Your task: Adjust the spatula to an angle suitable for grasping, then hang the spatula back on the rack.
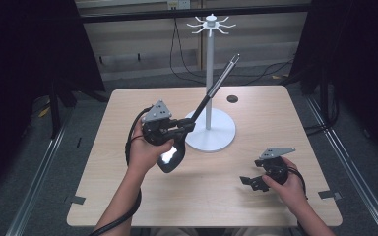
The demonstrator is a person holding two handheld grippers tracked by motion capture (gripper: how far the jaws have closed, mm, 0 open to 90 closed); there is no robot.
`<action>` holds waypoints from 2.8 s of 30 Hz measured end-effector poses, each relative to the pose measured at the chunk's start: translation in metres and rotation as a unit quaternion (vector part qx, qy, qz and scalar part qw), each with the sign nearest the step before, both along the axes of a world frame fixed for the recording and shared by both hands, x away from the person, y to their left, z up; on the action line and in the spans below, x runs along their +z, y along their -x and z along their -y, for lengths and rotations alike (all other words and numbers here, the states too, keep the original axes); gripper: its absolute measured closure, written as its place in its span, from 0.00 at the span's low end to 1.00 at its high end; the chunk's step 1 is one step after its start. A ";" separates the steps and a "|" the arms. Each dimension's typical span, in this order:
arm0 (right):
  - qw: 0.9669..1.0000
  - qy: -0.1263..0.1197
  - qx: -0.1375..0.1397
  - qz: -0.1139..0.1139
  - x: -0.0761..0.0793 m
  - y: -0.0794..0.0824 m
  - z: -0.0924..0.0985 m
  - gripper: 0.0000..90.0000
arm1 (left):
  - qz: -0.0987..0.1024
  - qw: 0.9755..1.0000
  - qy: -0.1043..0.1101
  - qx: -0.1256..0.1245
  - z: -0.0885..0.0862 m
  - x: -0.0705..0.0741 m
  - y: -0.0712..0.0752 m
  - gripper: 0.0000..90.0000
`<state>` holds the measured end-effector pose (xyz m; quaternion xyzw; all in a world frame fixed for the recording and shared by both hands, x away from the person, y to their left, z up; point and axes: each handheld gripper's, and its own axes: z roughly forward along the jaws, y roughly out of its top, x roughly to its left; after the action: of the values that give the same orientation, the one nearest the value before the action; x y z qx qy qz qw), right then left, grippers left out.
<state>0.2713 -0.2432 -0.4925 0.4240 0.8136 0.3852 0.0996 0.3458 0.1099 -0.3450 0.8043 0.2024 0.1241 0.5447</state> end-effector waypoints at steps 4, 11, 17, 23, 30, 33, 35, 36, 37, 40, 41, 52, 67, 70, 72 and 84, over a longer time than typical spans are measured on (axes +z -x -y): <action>1.000 -0.001 0.003 -0.002 0.000 0.000 -0.001 0.09 | 0.007 1.000 0.002 0.004 -0.004 0.006 0.001 0.84; 1.000 0.001 0.004 -0.002 -0.001 0.000 -0.002 0.09 | 0.018 1.000 0.005 0.010 -0.009 0.016 0.001 0.84; 1.000 -0.001 0.003 -0.003 -0.001 0.000 -0.003 0.09 | 0.023 1.000 0.007 0.016 -0.014 0.022 0.002 0.84; 1.000 0.000 0.002 -0.005 -0.001 0.000 -0.003 0.09 | 0.025 0.999 0.010 0.021 -0.020 0.024 0.000 0.84; 1.000 -0.001 0.005 -0.004 -0.001 -0.001 -0.004 0.09 | 0.028 0.999 0.011 0.025 -0.022 0.028 0.001 0.84; 1.000 0.000 0.004 -0.003 -0.001 -0.001 -0.003 0.09 | 0.027 0.999 0.014 0.028 -0.023 0.029 0.001 0.84; 1.000 -0.001 0.003 -0.003 0.000 -0.001 -0.004 0.09 | 0.031 0.999 0.011 0.028 -0.024 0.030 0.000 0.84; 1.000 -0.001 0.005 -0.002 0.000 -0.001 -0.004 0.09 | 0.029 0.999 0.009 0.027 -0.025 0.030 0.001 0.84; 1.000 0.000 0.005 -0.003 0.000 -0.001 -0.004 0.09 | 0.031 0.999 0.011 0.029 -0.025 0.030 0.001 0.84; 1.000 -0.001 0.006 -0.001 -0.001 -0.001 -0.005 0.09 | 0.035 0.999 0.009 0.030 -0.027 0.030 0.002 0.84; 1.000 0.000 0.005 -0.004 0.000 -0.001 -0.006 0.09 | 0.035 0.999 0.010 0.029 -0.028 0.031 0.002 0.84; 1.000 0.002 0.011 -0.006 -0.001 -0.001 -0.009 0.09 | 0.045 0.998 0.017 0.042 -0.035 0.035 0.004 0.84; 1.000 -0.002 0.013 -0.008 -0.001 -0.002 -0.010 0.09 | 0.050 0.997 0.012 0.065 -0.037 0.028 -0.002 0.84; 1.000 -0.002 0.013 -0.008 -0.001 -0.002 -0.009 0.09 | 0.048 0.996 0.010 0.068 -0.034 0.025 -0.004 0.84; 1.000 -0.003 0.012 -0.008 -0.001 -0.002 -0.009 0.09 | 0.049 0.996 0.008 0.070 -0.033 0.024 -0.005 0.84; 1.000 -0.004 0.012 -0.009 -0.001 -0.002 -0.008 0.09 | 0.034 0.997 0.004 0.072 -0.023 0.011 -0.014 0.83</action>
<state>0.2735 -0.2356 -0.4932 0.4185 0.8176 0.3860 0.0857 0.3598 0.1327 -0.3339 0.7808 0.2414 0.1891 0.5444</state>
